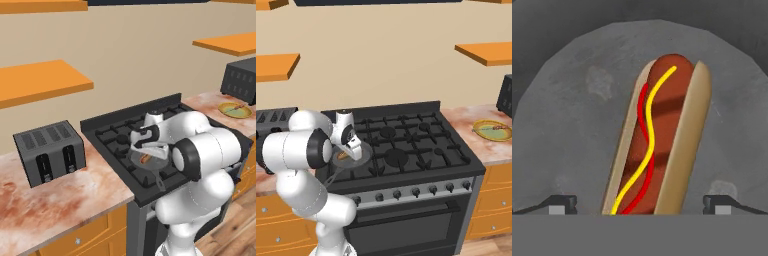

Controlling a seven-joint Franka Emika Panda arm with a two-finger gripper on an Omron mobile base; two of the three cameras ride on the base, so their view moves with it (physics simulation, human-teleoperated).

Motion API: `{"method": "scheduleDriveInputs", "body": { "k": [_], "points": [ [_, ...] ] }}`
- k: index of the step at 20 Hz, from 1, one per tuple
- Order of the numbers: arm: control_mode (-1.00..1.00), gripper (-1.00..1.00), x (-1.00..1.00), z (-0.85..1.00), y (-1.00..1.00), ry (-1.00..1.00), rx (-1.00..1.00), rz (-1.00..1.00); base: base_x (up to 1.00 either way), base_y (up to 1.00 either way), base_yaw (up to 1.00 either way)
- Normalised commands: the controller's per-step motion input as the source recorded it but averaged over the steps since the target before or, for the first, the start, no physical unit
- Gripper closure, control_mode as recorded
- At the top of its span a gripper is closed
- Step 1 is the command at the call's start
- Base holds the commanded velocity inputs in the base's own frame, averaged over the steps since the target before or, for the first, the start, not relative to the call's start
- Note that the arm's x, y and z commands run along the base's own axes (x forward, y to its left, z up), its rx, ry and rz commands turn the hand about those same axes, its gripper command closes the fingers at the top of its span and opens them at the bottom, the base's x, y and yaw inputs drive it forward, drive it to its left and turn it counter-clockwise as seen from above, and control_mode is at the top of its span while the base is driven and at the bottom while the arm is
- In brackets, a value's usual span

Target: Place the cold items (potato and mango) from the fridge in one tupperware on the dining counter. Place the warm items (hot dog and kebab skewer) in the stove area in another tupperware.

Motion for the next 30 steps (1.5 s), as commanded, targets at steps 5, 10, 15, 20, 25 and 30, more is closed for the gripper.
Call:
{"method": "scheduleDriveInputs", "body": {
  "k": [5,10,15,20,25,30],
  "points": [
    [-1.0,1.0,0.06,-0.19,0.11,0.07,0.0,0.0,0.0,0.0,0.0],
    [-1.0,1.0,-0.02,-0.03,0.05,0.03,-0.01,0.0,0.0,0.0,0.0],
    [-1.0,1.0,-0.2,-0.01,0.0,-0.04,0.0,0.0,0.0,0.0,0.0],
    [-1.0,1.0,-0.53,0.37,-0.09,-0.12,0.0,-0.01,0.0,0.0,0.0],
    [-1.0,1.0,-0.61,0.84,-0.07,-0.07,0.0,-0.01,0.0,0.0,0.0],
    [-1.0,1.0,-0.5,0.95,-0.11,-0.02,0.0,-0.01,0.0,0.0,0.0]
  ]
}}
